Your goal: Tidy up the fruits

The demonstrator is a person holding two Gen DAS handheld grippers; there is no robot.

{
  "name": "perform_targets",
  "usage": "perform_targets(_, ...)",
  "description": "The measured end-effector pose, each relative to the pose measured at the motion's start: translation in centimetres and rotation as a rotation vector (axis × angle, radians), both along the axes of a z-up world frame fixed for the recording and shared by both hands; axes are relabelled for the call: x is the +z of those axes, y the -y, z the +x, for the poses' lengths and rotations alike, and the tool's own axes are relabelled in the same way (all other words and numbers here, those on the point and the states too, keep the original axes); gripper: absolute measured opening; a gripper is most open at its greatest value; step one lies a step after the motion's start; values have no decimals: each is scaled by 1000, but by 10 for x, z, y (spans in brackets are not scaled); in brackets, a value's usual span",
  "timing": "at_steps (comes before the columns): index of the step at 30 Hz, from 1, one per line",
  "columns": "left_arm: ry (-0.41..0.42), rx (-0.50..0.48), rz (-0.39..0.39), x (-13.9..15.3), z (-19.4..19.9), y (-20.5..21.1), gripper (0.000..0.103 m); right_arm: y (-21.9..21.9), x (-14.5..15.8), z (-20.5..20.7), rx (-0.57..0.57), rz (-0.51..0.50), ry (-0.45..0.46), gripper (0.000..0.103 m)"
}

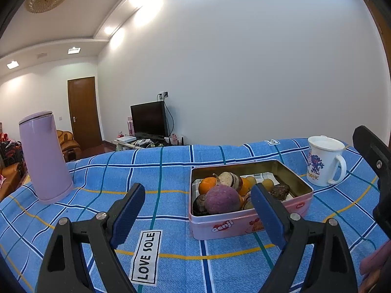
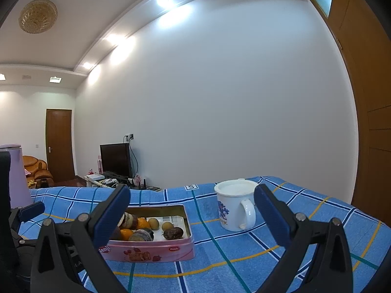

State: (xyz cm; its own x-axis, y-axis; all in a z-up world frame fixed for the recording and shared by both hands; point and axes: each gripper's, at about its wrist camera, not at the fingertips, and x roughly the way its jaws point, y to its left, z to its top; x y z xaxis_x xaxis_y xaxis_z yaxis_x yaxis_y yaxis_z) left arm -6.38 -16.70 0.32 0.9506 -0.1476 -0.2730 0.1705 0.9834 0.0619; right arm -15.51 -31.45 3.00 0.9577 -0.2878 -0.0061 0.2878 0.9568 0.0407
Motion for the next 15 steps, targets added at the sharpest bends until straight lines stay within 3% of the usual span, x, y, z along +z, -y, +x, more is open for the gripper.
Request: perform_targets(15,-4,6,2,0,1,1,90,2,1,-1,-12,8,0,103)
